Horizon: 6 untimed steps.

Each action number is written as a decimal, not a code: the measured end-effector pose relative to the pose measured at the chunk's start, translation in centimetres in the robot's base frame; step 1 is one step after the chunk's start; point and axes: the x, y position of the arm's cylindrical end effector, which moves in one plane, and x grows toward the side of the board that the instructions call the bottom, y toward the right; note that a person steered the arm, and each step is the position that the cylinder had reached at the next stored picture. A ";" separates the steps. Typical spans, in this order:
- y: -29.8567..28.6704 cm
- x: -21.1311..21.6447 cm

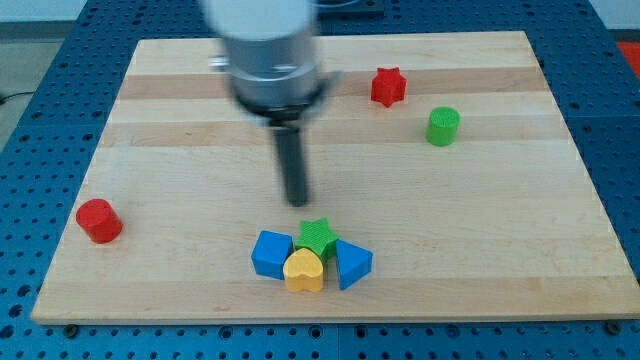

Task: Push the green circle towards center of the board

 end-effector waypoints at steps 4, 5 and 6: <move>13.9 -10.3; 8.7 -11.7; 5.5 -13.0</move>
